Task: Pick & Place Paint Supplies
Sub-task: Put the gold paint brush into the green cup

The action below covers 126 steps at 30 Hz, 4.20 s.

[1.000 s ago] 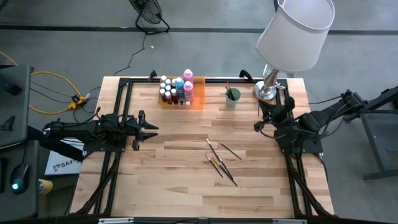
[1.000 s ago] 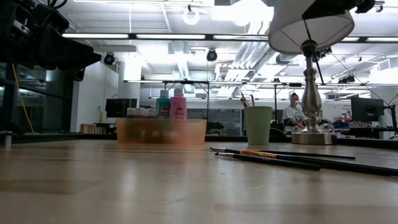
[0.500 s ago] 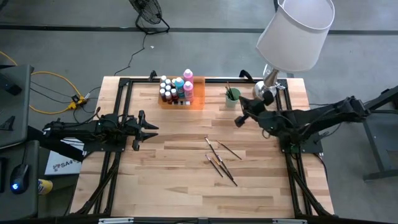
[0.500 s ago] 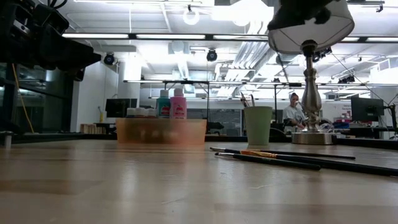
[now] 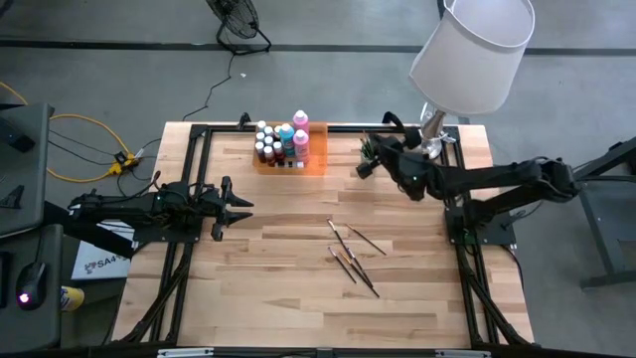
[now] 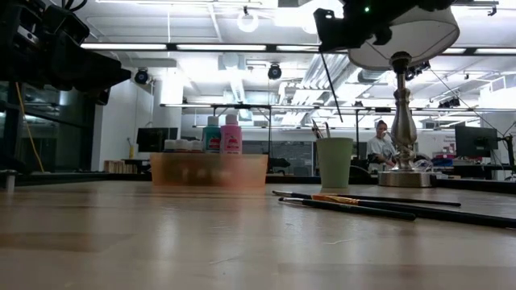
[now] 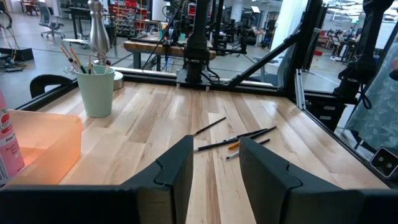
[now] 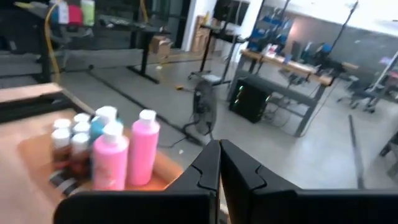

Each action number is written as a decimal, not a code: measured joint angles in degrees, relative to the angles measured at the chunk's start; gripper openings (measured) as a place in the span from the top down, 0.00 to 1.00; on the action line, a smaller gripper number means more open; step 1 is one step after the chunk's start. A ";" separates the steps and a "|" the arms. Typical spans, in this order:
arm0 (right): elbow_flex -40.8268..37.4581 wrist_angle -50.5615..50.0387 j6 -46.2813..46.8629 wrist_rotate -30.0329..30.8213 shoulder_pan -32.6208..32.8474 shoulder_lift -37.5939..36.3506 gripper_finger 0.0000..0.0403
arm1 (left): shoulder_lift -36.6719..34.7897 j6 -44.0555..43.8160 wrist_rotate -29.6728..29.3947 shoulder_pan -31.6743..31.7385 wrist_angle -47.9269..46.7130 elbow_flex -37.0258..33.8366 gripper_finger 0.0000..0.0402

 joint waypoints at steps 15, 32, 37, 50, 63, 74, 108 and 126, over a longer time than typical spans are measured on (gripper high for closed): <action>-5.34 4.51 5.76 -16.72 -15.24 0.45 0.99 | -0.01 0.00 0.00 -0.01 0.01 0.00 0.69; -13.88 11.29 7.31 -28.96 -21.88 0.45 0.87 | -0.02 0.00 -0.01 0.00 0.00 0.00 0.69; -13.88 11.32 7.32 -29.11 -21.97 0.47 0.68 | 0.00 0.00 0.01 -0.02 0.02 0.00 0.69; -13.90 0.94 9.07 -28.64 -16.49 -8.33 0.49 | -0.02 0.01 0.00 -0.01 0.00 0.00 0.69; -13.90 -12.08 15.75 -28.64 -2.30 -12.60 0.51 | 0.00 0.00 0.01 -0.02 0.02 0.00 0.69; -13.90 -18.56 23.19 -28.64 11.89 -12.60 0.51 | 0.00 0.00 -0.01 0.00 0.00 0.00 0.69; -8.14 -19.39 39.80 -34.02 20.22 2.98 0.51 | 0.00 0.00 0.00 -0.01 0.00 0.00 0.69; 3.56 -28.59 42.40 -39.40 22.55 11.66 0.51 | 0.00 0.01 0.00 -0.01 0.01 0.00 0.69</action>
